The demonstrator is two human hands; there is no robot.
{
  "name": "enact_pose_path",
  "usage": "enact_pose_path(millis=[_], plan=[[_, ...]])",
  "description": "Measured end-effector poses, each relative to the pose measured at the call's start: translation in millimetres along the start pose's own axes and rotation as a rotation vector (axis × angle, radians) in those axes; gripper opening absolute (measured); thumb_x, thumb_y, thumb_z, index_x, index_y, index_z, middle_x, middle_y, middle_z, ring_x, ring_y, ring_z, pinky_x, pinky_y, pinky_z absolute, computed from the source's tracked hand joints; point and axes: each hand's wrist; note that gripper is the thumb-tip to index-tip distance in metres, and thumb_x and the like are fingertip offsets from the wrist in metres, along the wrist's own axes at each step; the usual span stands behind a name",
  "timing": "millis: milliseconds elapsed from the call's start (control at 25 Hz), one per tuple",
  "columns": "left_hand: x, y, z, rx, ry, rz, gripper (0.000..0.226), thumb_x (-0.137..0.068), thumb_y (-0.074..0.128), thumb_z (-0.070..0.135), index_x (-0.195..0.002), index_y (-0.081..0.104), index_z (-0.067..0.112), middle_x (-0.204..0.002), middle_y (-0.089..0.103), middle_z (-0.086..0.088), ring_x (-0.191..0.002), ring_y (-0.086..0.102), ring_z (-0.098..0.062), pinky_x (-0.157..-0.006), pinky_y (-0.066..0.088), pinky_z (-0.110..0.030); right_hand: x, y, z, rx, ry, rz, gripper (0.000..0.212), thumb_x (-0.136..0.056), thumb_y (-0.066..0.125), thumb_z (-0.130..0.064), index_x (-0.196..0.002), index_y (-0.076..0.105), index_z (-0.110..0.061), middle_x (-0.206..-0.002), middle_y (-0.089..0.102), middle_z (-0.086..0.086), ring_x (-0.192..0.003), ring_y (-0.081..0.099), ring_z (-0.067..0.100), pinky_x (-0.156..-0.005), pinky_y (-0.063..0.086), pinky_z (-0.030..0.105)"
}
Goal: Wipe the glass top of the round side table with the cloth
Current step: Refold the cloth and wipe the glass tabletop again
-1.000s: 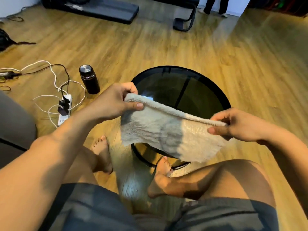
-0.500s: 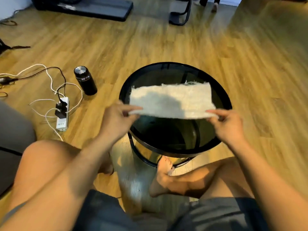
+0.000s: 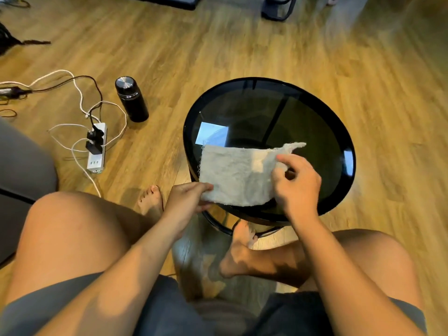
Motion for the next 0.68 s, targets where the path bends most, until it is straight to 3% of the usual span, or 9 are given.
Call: enact_pose_path(millis=[80, 160, 200, 280, 360, 400, 520, 600, 680], plan=[[-0.9, 0.6, 0.6, 0.065, -0.014, -0.004, 0.019, -0.096, 0.052, 0.015, -0.090, 0.070, 0.011, -0.087, 0.070, -0.015, -0.066, 0.071, -0.024, -0.066, 0.062, -0.036, 23.2, 36.6, -27.5, 0.120, -0.316, -0.337, 0.043, -0.084, 0.054, -0.023, -0.126, 0.065, -0.017, -0.116, 0.068, 0.002, -0.104, 0.061, 0.016, -0.094, 0.049, 0.031], [-4.1, -2.8, -2.3, 0.087, -0.063, 0.021, 0.016, -0.099, 0.044, 0.020, -0.093, 0.058, 0.016, -0.087, 0.068, -0.019, -0.064, 0.068, -0.026, -0.058, 0.058, -0.037, 47.5, 64.2, -34.1, 0.357, -0.476, -0.748, 0.057, -0.090, 0.051, -0.020, -0.146, 0.043, -0.023, -0.130, 0.063, 0.006, -0.117, 0.055, 0.024, -0.102, 0.041, 0.040], [-5.3, -5.2, -4.3, 0.062, -0.099, 0.041, 0.014, -0.099, 0.043, 0.024, -0.093, 0.053, 0.018, -0.089, 0.068, -0.020, -0.067, 0.068, -0.029, -0.061, 0.058, -0.041, 52.5, 70.5, -29.0, 0.396, -0.519, -0.841, 0.059, -0.092, 0.050, -0.019, -0.150, 0.037, -0.024, -0.133, 0.061, 0.007, -0.120, 0.052, 0.027, -0.104, 0.039, 0.041], [-11.2, -13.5, -4.8, -0.100, -0.071, 0.119, 0.015, -0.098, 0.042, 0.035, -0.095, 0.048, 0.022, -0.091, 0.069, -0.015, -0.077, 0.069, -0.032, -0.075, 0.058, -0.051, 43.6, 73.2, -21.0, 0.306, -0.484, -0.717, 0.048, -0.095, 0.048, -0.022, -0.143, 0.049, -0.019, -0.129, 0.064, 0.009, -0.119, 0.056, 0.030, -0.102, 0.043, 0.043], [-23.1, -20.5, 7.0, -0.339, 0.188, 0.249, 0.020, -0.094, 0.039, 0.044, -0.101, 0.047, 0.027, -0.087, 0.068, 0.001, -0.081, 0.066, -0.023, -0.075, 0.052, -0.043, 30.0, 78.8, -13.3, 0.405, -0.460, -0.457, 0.047, -0.097, 0.040, -0.039, -0.137, 0.057, -0.021, -0.135, 0.061, 0.008, -0.126, 0.054, 0.028, -0.107, 0.043, 0.042], [-31.3, -22.0, 18.8, -0.408, 0.352, 0.294, 0.022, -0.094, 0.038, 0.046, -0.107, 0.046, 0.029, -0.093, 0.067, 0.005, -0.086, 0.063, -0.017, -0.075, 0.047, -0.036, 25.7, 83.6, -13.9, 0.543, -0.452, -0.417, 0.052, -0.097, 0.034, -0.047, -0.141, 0.052, -0.025, -0.145, 0.052, 0.009, -0.136, 0.044, 0.028, -0.113, 0.035, 0.042], [-80.7, -18.9, 51.0, -0.480, 0.587, 0.243, 0.039, -0.098, 0.033, 0.041, -0.132, 0.043, 0.024, -0.136, 0.052, -0.002, -0.120, 0.045, -0.011, -0.099, 0.036, -0.034, 34.5, 114.7, -7.1, 0.829, -0.383, -0.657, 0.066, -0.096, 0.013, -0.061, -0.156, 0.001, -0.035, -0.166, -0.004, 0.008, -0.150, -0.016, 0.035, -0.120, -0.010, 0.053], [-116.9, -9.0, 60.9, -0.582, 0.577, 0.111, 0.046, -0.103, 0.027, 0.038, -0.145, 0.032, 0.021, -0.158, 0.028, -0.005, -0.145, 0.022, -0.017, -0.118, 0.016, -0.043, 23.6, 128.5, 0.4, 0.833, -0.361, -0.687, 0.066, -0.095, 0.004, -0.062, -0.154, -0.012, -0.036, -0.164, -0.018, 0.007, -0.146, -0.029, 0.035, -0.116, -0.020, 0.053], [-142.8, 1.7, 55.3, -0.588, 0.529, 0.025, 0.052, -0.104, 0.020, 0.040, -0.152, 0.020, 0.021, -0.165, 0.009, -0.006, -0.151, 0.000, -0.017, -0.121, -0.002, -0.046, -8.6, 137.8, 3.4, 0.784, -0.375, -0.683, 0.064, -0.095, 0.001, -0.062, -0.154, -0.011, -0.038, -0.165, -0.017, 0.006, -0.146, -0.029, 0.033, -0.118, -0.018, 0.052]])
Point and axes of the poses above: each hand's wrist, its own x-axis away from the middle knuckle, its own y-axis out of the palm, z = x × y
